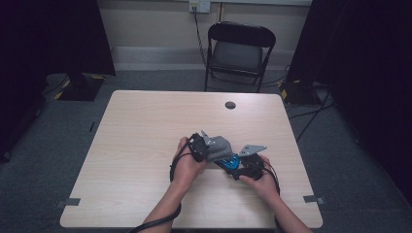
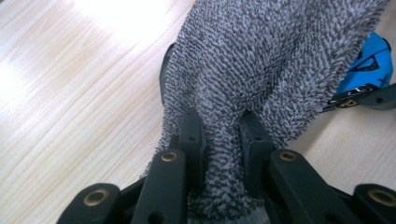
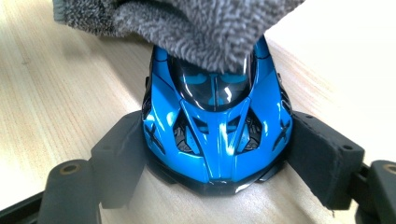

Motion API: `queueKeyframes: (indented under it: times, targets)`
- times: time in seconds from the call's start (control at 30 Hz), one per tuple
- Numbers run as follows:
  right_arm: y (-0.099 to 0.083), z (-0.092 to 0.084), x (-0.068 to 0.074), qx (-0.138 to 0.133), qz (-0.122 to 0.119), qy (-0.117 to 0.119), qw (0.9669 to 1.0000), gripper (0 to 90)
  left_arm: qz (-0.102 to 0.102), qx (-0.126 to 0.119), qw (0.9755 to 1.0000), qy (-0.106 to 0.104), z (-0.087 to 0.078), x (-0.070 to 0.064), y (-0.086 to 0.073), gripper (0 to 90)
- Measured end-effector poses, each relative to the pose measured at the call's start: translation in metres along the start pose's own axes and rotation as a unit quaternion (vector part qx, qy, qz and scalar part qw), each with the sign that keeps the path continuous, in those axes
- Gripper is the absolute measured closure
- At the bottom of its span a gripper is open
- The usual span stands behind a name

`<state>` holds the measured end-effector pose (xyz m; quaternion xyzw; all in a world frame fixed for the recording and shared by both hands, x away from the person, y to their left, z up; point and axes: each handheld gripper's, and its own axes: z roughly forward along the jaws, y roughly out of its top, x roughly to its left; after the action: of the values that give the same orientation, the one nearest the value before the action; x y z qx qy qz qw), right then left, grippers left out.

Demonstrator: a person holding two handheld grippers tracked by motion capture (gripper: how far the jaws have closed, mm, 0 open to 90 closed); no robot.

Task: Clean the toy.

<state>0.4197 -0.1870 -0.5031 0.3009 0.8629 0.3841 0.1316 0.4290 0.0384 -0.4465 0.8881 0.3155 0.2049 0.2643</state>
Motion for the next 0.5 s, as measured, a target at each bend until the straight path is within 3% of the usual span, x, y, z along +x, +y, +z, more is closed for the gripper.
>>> queueKeyframes:
  times: [0.5]
  targets:
    - [0.0,0.0,0.0,0.0,0.0,0.0,1.0,23.2,-0.014,0.002,0.9998,0.014,-0.003,0.015,0.0,75.1]
